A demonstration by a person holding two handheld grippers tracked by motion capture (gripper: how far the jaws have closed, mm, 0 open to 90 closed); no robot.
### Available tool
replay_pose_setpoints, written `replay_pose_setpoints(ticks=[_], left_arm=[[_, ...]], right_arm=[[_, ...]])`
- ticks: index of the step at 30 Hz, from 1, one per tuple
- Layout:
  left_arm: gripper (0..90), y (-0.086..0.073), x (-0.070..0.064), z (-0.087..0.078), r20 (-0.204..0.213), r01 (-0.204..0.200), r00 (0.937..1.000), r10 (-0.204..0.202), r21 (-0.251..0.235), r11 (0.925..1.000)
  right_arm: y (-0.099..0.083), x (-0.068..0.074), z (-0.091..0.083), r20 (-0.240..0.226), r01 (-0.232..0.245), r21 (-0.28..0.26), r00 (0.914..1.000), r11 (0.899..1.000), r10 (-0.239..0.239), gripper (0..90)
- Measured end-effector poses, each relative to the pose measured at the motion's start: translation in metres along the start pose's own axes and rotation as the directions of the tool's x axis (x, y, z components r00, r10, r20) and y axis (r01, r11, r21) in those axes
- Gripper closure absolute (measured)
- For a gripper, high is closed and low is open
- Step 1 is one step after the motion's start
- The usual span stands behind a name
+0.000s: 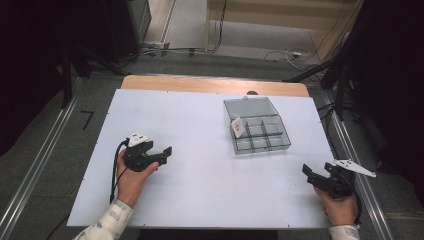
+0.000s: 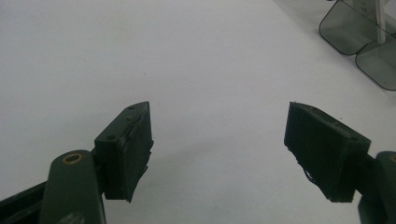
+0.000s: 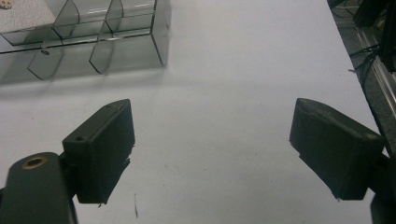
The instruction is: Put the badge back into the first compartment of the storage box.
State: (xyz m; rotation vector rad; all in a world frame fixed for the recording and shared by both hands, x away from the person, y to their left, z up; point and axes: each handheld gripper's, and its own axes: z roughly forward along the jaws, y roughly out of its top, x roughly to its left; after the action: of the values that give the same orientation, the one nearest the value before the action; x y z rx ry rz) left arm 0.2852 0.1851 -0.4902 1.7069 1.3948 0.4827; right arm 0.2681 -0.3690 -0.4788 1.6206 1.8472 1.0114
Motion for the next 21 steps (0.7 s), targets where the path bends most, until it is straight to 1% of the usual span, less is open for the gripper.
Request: replay_pose_setpoints(ticks=[6, 14, 17, 21], left_arm=[[24.1, -0.004, 0.007, -0.008, -0.026, 0.011, 0.9996, -0.011, -0.003, 0.9999], [24.1, -0.012, 0.022, -0.021, -0.06, 0.042, 0.9973, -0.043, -0.013, 0.999], [24.1, -0.015, 0.026, -0.025, -0.068, 0.051, 0.9963, -0.052, -0.019, 0.9985], [24.1, -0.019, 0.031, -0.03, -0.078, 0.056, 0.9953, -0.057, -0.015, 0.9983]], right_arm=[[0.0, 0.0, 0.0, 0.0, -0.003, -0.001, 1.0, 1.0, 0.003, 12.5], [0.0, -0.001, 0.0, 0.002, 0.002, 0.0, 1.0, 1.0, -0.002, 12.5], [0.0, -0.001, 0.0, 0.002, -0.001, 0.001, 1.0, 1.0, 0.001, 12.5], [0.0, 0.0, 0.0, 0.004, 0.001, 0.003, 1.0, 1.0, -0.001, 12.5]])
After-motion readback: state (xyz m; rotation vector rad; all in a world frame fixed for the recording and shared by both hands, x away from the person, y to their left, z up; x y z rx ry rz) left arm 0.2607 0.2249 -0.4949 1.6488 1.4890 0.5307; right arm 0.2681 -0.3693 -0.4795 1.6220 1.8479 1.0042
